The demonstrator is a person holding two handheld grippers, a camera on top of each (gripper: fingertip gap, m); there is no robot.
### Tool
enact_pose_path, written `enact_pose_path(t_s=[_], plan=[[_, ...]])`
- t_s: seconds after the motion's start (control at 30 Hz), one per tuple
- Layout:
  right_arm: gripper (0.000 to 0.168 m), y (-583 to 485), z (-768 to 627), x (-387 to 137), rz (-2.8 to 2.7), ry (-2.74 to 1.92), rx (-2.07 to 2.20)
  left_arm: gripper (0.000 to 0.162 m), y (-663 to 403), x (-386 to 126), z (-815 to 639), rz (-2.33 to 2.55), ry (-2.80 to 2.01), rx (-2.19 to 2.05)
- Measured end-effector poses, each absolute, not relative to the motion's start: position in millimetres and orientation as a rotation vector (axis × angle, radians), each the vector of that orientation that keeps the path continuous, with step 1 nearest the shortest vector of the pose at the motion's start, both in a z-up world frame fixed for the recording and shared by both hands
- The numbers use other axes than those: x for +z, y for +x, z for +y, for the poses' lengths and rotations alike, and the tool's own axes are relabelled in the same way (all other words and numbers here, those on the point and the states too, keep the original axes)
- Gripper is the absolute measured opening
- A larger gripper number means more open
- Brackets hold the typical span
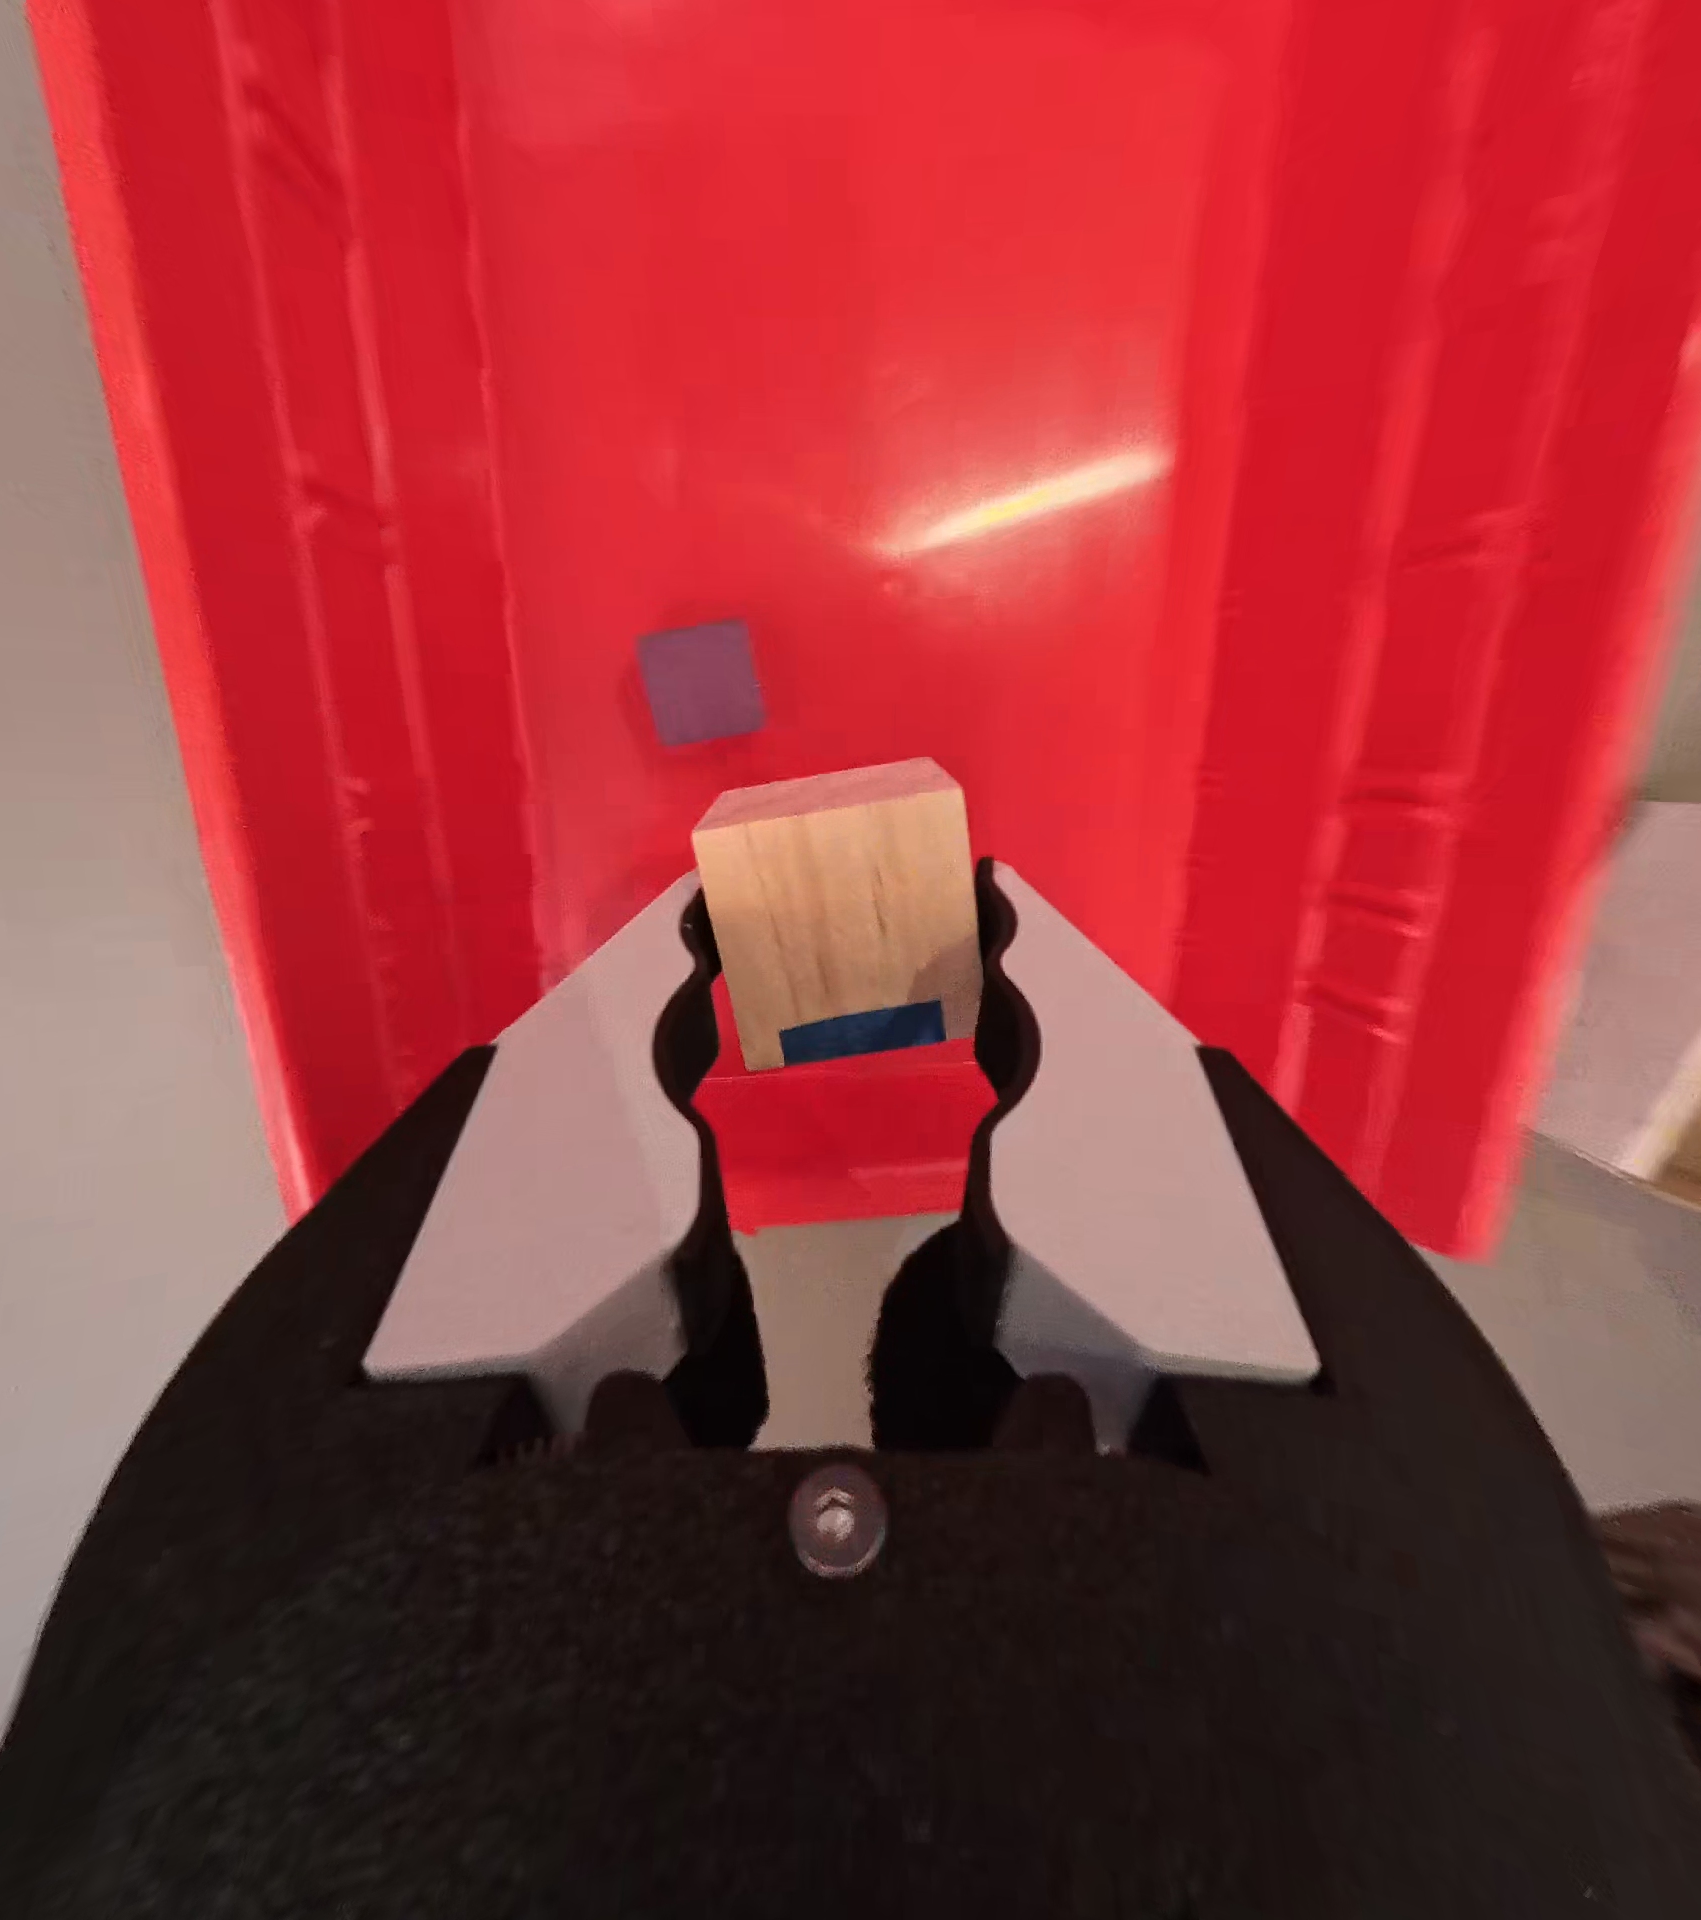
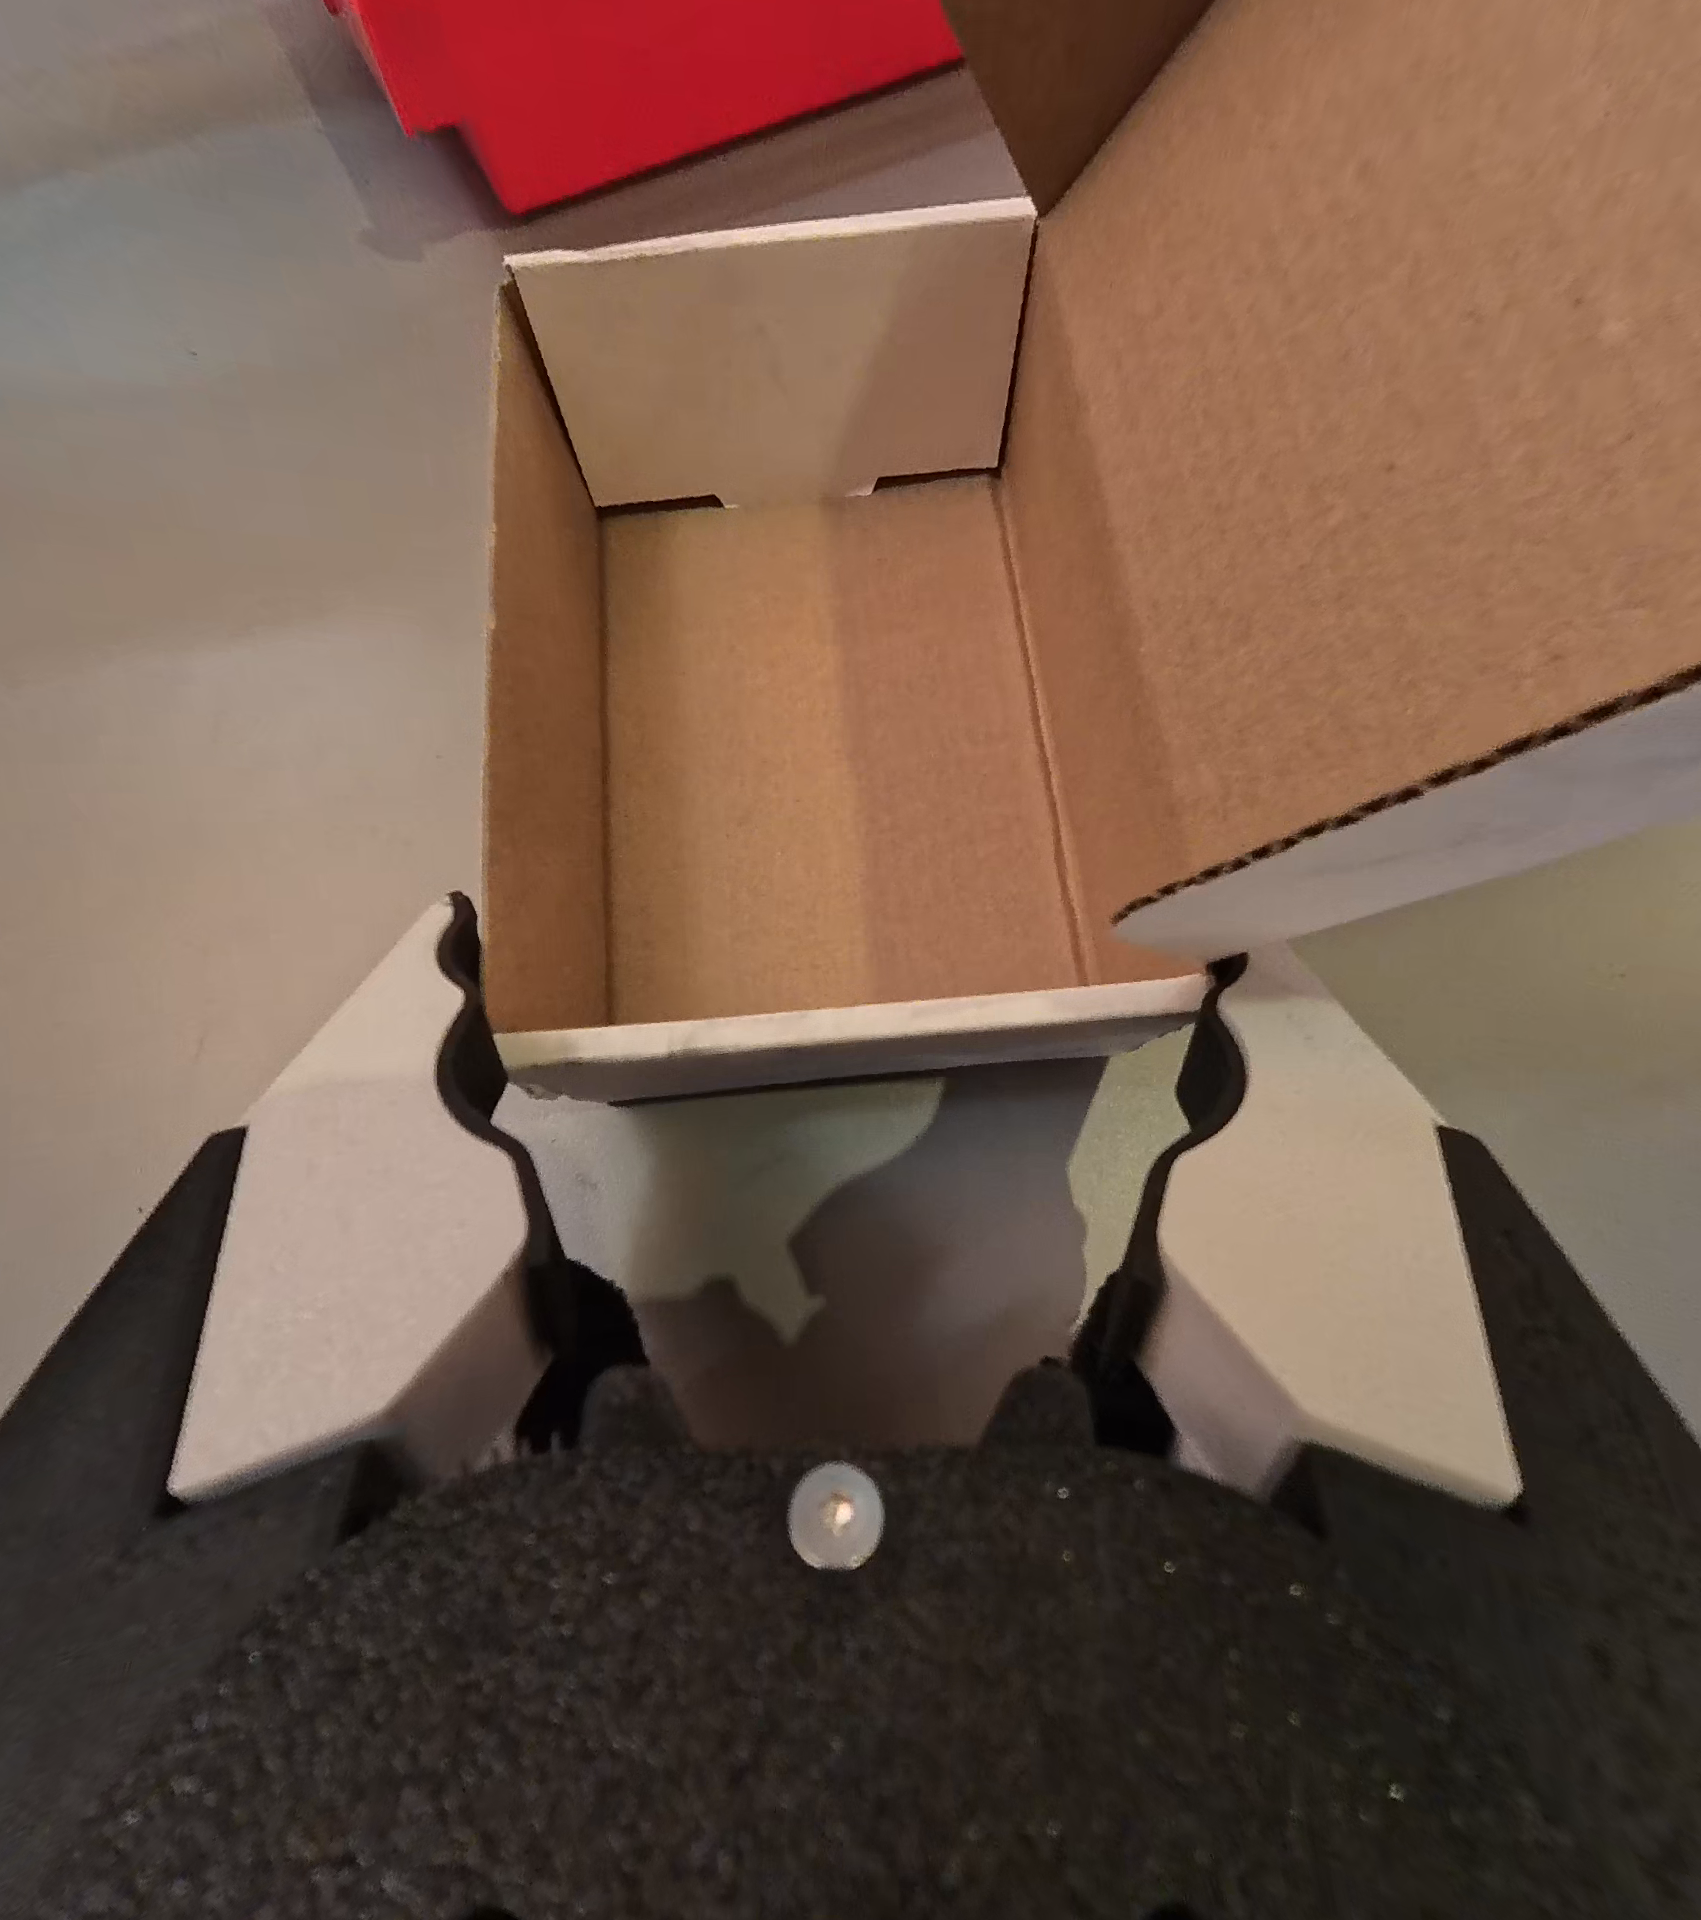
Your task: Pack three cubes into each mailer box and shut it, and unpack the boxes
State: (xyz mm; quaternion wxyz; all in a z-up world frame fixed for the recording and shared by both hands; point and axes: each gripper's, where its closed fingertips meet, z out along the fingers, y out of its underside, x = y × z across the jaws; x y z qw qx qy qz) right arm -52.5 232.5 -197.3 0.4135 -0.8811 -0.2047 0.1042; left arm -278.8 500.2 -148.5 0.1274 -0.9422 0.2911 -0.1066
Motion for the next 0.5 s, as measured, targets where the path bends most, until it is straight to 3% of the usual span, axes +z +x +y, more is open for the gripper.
enact_pose_path(t_s=[0.17,0.27,0.5], plan=[[0.133,-52.3,232.5,-197.2,-0.514,-2.213,0.265,0.045,-203.0,-63.5,432.4,1.095,-2.447,-0.727],[0.133,-52.2,232.5,-197.0,-0.512,-2.211,0.27,0.045,-150.2,-43.3,363.5,1.372,-2.242,-0.839],[0.133,-52.9,233.7,-196.5,-0.515,-2.209,0.256,0.045,-72.1,-123.8,270.5,1.762,-2.161,-0.718]])
